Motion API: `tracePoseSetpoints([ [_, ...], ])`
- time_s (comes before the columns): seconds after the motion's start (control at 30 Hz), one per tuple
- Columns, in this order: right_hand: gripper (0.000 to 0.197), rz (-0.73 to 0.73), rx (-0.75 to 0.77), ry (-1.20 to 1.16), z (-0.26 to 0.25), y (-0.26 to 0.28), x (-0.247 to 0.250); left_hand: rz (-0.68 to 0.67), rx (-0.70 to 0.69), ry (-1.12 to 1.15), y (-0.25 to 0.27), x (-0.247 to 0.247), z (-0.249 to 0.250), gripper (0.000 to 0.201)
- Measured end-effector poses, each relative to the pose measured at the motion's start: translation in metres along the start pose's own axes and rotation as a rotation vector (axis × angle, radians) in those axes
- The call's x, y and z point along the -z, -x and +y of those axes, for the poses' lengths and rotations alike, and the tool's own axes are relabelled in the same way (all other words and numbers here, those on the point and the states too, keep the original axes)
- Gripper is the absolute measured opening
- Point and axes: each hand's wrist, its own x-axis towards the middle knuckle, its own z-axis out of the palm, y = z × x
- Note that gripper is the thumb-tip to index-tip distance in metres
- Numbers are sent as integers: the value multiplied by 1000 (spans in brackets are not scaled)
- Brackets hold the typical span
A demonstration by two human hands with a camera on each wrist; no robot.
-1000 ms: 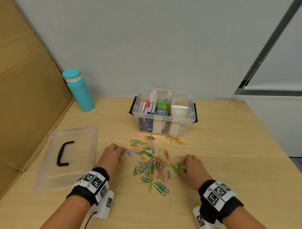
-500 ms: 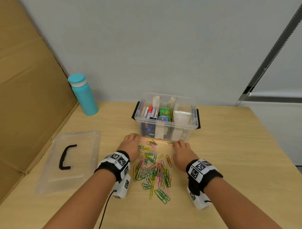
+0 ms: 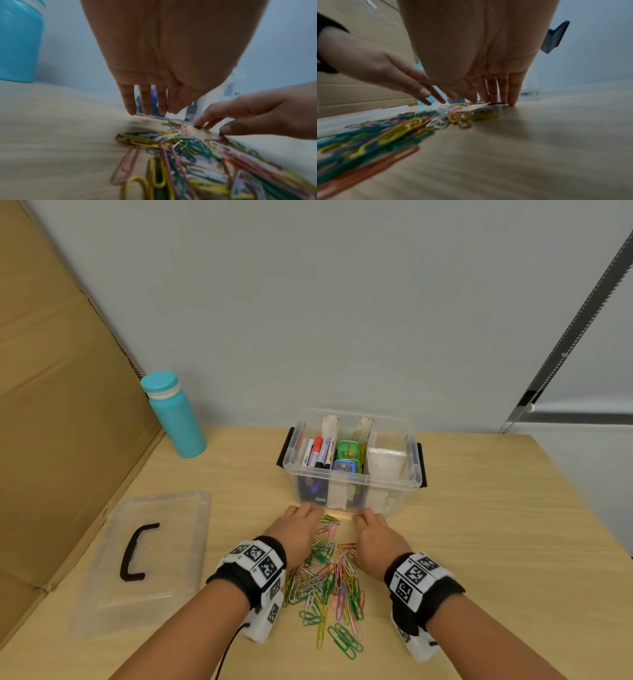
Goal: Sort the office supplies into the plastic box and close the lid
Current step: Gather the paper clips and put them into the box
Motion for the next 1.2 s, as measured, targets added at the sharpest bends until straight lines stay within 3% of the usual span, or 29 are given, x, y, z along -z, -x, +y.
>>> tracePoseSetpoints([
  [0.13, 51, -37, 47, 43, -8, 9, -9, -98, -61, -119, -5, -3, 8, 74],
  [0.27, 57, -34, 135, -43, -3, 27, -11, -60, -98, -66, 11, -7, 9, 53],
  [0.37, 46, 52, 86, -103, 5, 40, -9, -17, -51, 19, 32, -12, 4, 42],
  [0.5, 78, -80, -45, -74, 2, 42, -10, 29, 18, -4, 41, -15, -2, 57],
  [0.53, 79, -97, -50, -63, -3, 40, -11, 21, 28, -13, 39, -15, -1, 59],
  [0.7, 42, -47, -33, -137, -24, 28, -16, 41, 39, -35, 32, -14, 8, 48],
  [0.93, 16, -76, -111, -320, -20, 21, -11, 46, 31, -33, 31, -11, 8, 32],
  [1.2, 16, 0, -90, -318, -11, 27, -8, 134, 5, 108, 40, -8, -1, 32],
])
